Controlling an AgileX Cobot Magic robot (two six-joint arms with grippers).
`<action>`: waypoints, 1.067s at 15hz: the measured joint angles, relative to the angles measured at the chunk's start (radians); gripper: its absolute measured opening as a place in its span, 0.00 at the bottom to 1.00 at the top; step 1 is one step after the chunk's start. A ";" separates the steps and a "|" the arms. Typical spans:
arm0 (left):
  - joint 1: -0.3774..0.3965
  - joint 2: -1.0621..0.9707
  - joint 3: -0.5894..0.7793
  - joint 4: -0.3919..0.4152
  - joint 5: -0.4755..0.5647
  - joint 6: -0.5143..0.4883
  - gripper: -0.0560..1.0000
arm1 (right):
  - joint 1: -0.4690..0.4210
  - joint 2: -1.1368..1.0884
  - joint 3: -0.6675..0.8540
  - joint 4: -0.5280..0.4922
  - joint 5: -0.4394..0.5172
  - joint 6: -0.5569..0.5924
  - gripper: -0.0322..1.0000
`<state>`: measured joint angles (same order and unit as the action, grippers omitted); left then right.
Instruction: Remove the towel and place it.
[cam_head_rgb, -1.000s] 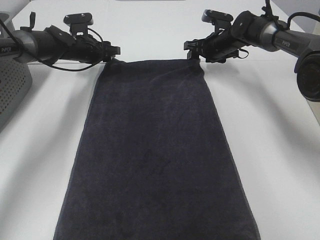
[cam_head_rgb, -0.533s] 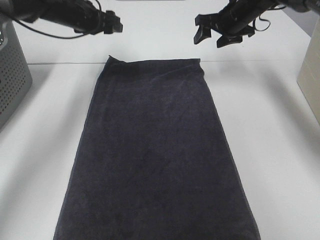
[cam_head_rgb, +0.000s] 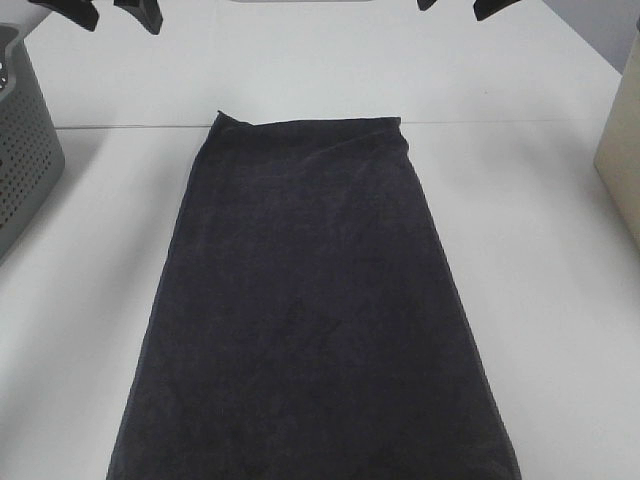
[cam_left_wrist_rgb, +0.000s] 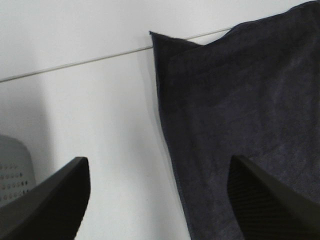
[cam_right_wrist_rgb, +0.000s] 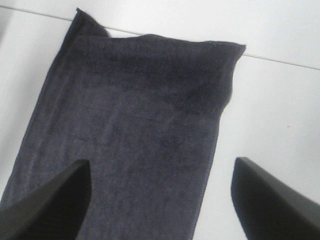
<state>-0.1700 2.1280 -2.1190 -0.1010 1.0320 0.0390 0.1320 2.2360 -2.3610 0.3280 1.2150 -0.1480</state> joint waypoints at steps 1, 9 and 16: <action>0.000 -0.004 0.000 0.035 0.031 -0.024 0.73 | 0.000 -0.020 0.000 0.000 0.000 0.009 0.75; 0.028 -0.069 0.000 0.148 0.166 -0.077 0.73 | 0.000 -0.180 0.000 -0.091 0.002 0.094 0.75; 0.284 -0.260 0.051 0.168 0.178 -0.063 0.73 | 0.000 -0.453 0.263 -0.231 0.002 0.121 0.75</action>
<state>0.1140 1.8680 -2.0680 0.0670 1.2100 -0.0240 0.1320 1.7830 -2.0980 0.0970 1.2170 -0.0270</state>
